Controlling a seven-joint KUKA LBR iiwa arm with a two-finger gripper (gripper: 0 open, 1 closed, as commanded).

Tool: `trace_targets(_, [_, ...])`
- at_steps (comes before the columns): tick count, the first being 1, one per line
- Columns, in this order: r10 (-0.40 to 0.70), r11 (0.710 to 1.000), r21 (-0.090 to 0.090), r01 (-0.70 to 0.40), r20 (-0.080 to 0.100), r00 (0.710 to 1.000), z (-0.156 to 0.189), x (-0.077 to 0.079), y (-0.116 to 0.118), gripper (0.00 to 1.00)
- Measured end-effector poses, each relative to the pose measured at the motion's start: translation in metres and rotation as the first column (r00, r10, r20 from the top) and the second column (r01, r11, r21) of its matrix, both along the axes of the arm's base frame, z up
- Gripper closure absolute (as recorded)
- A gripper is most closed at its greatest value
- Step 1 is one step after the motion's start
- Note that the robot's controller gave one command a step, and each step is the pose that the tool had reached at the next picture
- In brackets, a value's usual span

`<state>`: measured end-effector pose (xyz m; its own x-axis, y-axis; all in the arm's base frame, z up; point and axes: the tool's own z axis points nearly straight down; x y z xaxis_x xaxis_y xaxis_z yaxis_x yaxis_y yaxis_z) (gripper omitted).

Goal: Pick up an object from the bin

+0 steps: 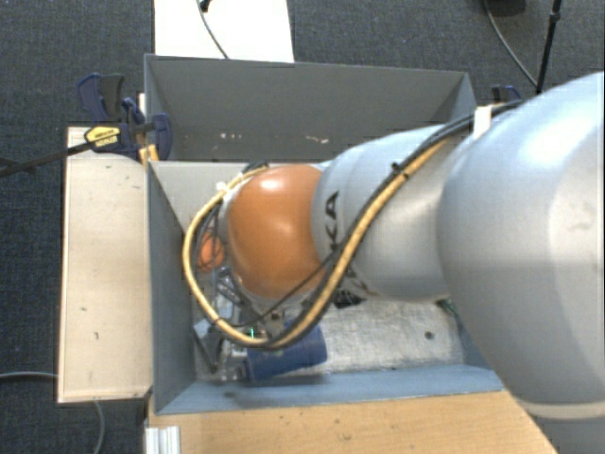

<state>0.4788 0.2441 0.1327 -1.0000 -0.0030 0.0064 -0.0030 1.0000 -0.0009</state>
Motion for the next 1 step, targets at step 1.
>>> trace_targets(1, [-0.005, 1.0, 0.002, 0.005, 0.007, 1.0, 0.004, 0.0025, -0.0009, 0.0])
